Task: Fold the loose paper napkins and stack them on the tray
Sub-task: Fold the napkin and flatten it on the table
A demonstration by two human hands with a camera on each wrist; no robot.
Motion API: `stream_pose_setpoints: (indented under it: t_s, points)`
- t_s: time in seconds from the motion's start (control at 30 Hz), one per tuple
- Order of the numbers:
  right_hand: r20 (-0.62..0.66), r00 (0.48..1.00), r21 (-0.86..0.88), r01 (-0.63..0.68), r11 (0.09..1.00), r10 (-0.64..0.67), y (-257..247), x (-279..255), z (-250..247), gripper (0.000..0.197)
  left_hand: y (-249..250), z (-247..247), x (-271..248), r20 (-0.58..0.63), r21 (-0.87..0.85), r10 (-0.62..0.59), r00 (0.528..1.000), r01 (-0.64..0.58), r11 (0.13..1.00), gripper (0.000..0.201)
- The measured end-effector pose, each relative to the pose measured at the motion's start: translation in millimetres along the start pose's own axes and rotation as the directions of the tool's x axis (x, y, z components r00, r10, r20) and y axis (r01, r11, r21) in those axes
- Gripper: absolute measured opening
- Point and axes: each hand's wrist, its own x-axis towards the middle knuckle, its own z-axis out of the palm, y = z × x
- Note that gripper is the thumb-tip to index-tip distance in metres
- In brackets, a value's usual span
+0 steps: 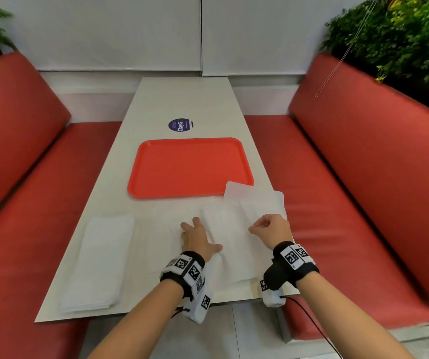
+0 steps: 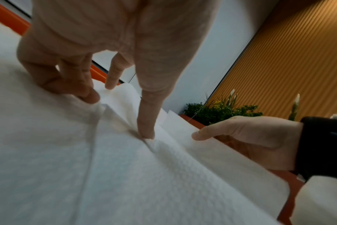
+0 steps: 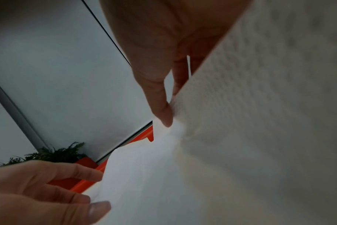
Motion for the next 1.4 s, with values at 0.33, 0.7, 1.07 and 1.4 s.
stream_pose_setpoints:
  t_s: [0.33,0.7,1.07,1.4]
  points:
    - [0.037,0.999,-0.098,-0.033,0.995,0.037,16,3,2,0.016,-11,-5,7,-0.059,0.106,-0.092,0.994,0.098,0.990,0.108]
    - [0.148,0.904,0.386,0.320,0.865,-0.400,-17,-30,-8,0.021,-29,-21,10,-0.070,-0.220,0.011,0.997,-0.026,0.975,0.098]
    - [-0.067,0.892,0.603,0.393,0.694,-0.447,-51,-63,-53,0.022,-22,-51,-6,0.239,-0.710,0.171,0.956,0.052,0.702,0.087]
    - [-0.004,0.993,0.257,0.115,0.960,-0.118,-6,-44,-13,0.023,-39,-59,-7,0.172,-0.729,0.057,0.983,0.088,0.679,0.035]
